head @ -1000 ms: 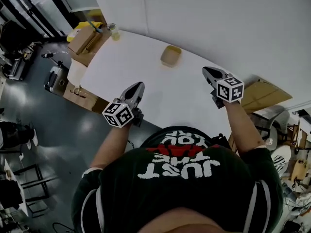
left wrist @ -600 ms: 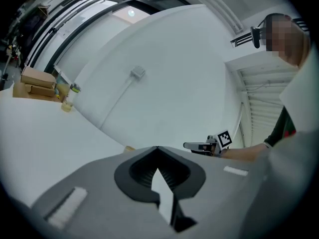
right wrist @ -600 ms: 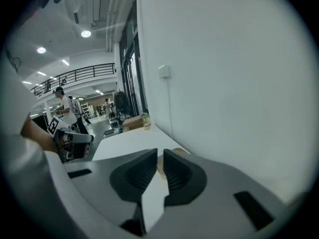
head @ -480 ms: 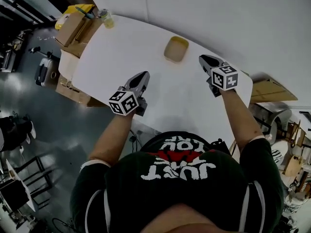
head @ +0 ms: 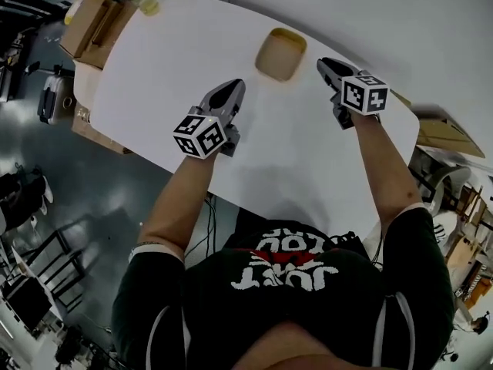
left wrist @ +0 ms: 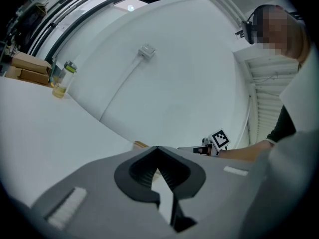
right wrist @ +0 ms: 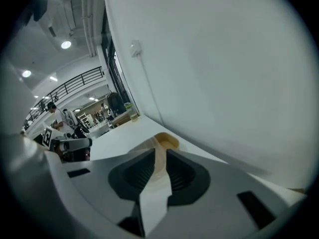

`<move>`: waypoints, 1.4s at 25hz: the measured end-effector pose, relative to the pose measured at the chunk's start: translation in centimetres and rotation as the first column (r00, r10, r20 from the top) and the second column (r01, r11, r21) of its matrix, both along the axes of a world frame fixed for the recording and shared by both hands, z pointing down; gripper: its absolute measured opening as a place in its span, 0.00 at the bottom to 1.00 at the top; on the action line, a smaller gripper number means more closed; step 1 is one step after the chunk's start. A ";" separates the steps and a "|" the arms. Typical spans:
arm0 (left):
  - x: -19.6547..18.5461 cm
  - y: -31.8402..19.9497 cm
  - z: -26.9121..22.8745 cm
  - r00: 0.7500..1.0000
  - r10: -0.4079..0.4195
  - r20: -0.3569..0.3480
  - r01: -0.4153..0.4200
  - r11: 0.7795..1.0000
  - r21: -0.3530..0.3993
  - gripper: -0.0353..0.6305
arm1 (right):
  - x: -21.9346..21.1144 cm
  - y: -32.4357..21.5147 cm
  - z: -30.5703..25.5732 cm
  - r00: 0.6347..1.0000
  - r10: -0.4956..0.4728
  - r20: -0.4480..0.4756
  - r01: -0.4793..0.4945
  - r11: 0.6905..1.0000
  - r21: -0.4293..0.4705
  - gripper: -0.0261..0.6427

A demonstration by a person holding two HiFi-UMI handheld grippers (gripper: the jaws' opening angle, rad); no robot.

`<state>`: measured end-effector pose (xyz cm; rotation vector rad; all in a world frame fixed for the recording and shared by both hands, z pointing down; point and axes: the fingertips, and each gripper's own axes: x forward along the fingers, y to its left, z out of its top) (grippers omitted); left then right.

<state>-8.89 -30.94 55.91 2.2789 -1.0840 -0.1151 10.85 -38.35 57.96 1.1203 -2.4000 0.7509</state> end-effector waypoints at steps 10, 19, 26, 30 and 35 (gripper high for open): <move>1.5 -0.8 4.2 0.999 0.021 -0.031 -0.022 0.999 -0.029 0.06 | 0.5 -0.9 5.1 0.927 0.167 0.336 -0.084 0.965 -0.248 0.21; 2.6 -0.3 4.2 0.996 0.027 -0.083 -0.029 0.999 -0.023 0.06 | -0.8 -0.5 6.3 0.821 0.250 0.513 -0.039 0.922 -0.386 0.25; 2.8 0.4 4.8 0.995 0.031 -0.099 -0.033 0.999 -0.025 0.06 | -1.4 -0.1 7.4 0.798 0.274 0.536 -0.017 0.900 -0.435 0.17; 2.7 0.7 4.6 0.994 0.024 -0.105 -0.026 0.999 -0.026 0.06 | -1.1 -0.2 6.5 0.744 0.283 0.606 -0.003 0.908 -0.420 0.12; 1.9 0.9 3.9 0.995 0.015 -0.102 -0.017 1.000 -0.020 0.06 | -1.2 -0.4 4.9 0.708 0.276 0.650 0.003 0.919 -0.394 0.10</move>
